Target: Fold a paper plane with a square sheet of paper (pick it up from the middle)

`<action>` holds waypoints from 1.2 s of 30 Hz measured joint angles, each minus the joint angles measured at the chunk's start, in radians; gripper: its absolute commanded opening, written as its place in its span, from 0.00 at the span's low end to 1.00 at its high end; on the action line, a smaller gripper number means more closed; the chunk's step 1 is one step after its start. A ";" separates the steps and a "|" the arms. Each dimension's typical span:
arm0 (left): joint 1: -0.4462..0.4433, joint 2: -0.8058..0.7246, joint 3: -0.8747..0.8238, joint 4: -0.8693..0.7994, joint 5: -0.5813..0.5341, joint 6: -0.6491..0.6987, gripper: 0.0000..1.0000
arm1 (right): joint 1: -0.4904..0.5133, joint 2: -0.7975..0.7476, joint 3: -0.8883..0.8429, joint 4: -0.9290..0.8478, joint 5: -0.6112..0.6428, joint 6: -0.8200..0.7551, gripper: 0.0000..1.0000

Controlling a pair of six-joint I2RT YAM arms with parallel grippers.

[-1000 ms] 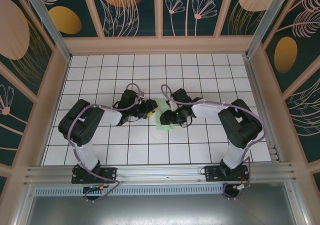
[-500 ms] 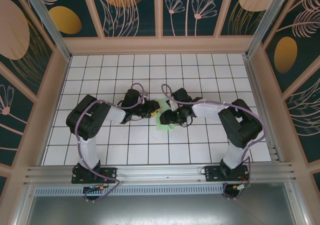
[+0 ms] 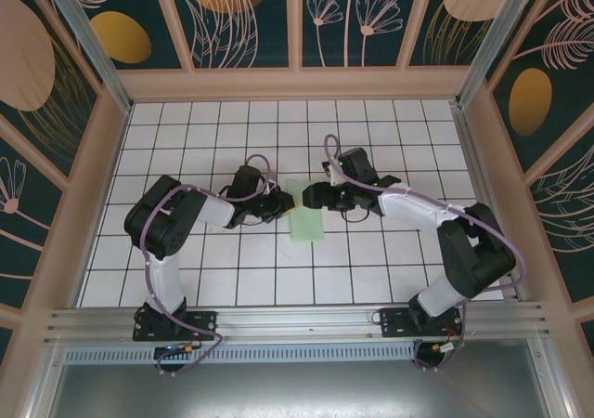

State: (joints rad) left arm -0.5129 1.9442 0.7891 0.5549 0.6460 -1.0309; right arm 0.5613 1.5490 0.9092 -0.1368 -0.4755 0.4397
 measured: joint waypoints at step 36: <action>0.003 -0.196 -0.130 -0.150 0.054 0.173 0.38 | 0.005 0.284 0.023 0.098 0.014 0.143 0.18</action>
State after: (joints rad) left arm -0.5102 1.7485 0.6586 0.4049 0.6998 -0.8577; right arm 0.5667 1.8332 0.9318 -0.0387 -0.4610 0.5827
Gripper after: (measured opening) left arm 0.366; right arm 0.175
